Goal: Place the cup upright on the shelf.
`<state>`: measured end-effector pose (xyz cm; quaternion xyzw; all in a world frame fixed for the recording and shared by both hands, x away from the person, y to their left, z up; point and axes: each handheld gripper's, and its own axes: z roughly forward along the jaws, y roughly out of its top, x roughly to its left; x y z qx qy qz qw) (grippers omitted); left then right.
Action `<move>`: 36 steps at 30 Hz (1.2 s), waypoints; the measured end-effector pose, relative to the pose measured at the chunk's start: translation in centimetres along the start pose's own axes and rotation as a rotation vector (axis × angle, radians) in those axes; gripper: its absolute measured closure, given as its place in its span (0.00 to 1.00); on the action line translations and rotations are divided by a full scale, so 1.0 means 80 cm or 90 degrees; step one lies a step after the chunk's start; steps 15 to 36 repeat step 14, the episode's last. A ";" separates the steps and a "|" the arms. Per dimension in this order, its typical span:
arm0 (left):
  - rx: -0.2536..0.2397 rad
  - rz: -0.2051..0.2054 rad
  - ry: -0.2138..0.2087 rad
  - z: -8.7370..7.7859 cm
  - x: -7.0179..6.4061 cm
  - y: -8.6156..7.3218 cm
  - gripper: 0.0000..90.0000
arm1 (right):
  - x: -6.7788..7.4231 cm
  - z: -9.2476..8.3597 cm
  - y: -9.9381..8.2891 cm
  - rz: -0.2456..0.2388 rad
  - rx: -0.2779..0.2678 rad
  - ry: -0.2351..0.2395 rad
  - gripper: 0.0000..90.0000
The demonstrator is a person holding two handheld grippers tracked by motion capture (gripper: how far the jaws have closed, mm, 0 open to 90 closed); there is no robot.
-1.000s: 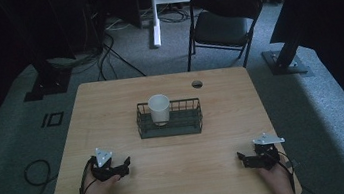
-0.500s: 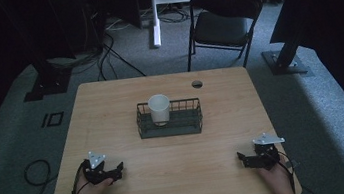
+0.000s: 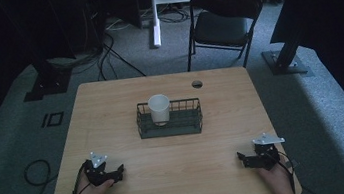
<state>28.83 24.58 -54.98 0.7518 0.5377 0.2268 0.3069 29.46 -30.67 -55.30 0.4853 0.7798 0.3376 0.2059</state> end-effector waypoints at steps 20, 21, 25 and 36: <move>-0.007 -0.071 0.069 0.003 -0.010 0.004 0.17 | 0.000 0.000 0.000 0.000 0.000 0.000 0.14; -0.007 -0.071 0.069 0.003 -0.010 0.004 0.17 | 0.000 0.000 0.000 0.000 0.000 0.000 0.14; -0.007 -0.071 0.069 0.003 -0.010 0.004 0.17 | 0.000 0.000 0.000 0.000 0.000 0.000 0.14; -0.007 -0.071 0.069 0.003 -0.010 0.004 0.17 | 0.000 0.000 0.000 0.000 0.000 0.000 0.14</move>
